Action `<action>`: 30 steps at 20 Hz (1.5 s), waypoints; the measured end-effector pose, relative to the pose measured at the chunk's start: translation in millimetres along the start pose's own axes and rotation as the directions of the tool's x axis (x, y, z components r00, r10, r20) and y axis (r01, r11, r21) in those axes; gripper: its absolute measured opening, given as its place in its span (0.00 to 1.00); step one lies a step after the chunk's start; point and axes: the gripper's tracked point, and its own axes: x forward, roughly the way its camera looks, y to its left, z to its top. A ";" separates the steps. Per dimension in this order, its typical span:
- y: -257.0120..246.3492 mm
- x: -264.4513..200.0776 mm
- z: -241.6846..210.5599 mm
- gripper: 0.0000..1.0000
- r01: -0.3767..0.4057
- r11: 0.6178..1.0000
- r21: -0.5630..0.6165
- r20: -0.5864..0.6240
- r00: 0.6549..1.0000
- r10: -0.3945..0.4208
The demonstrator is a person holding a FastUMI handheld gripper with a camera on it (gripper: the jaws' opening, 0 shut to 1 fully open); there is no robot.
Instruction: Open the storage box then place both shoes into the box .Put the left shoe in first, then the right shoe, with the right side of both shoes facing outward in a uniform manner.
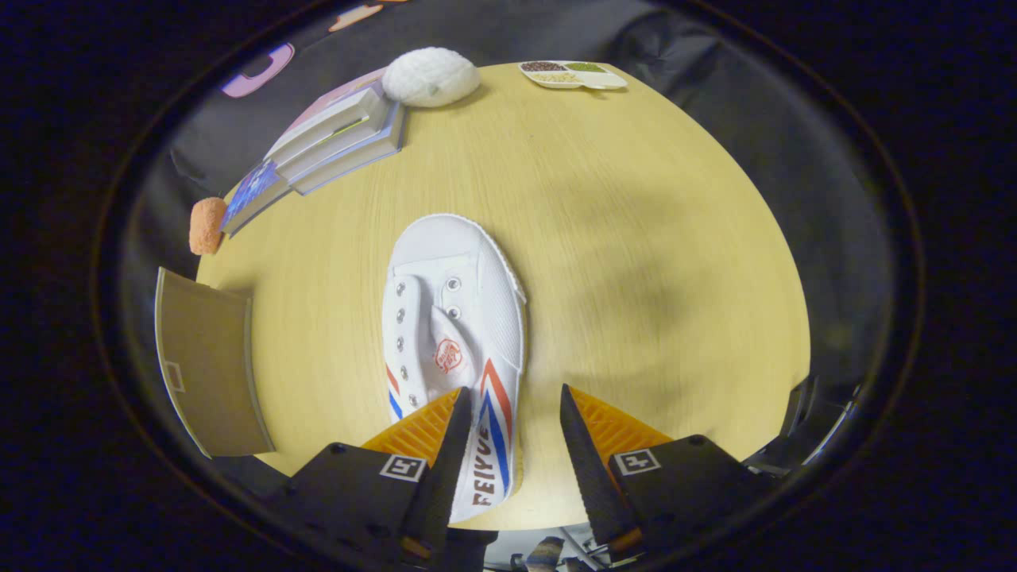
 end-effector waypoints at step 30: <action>159.5 -59.0 -52.2 0.02 -0.205 0.979 0.006 -0.087 0.975 0.205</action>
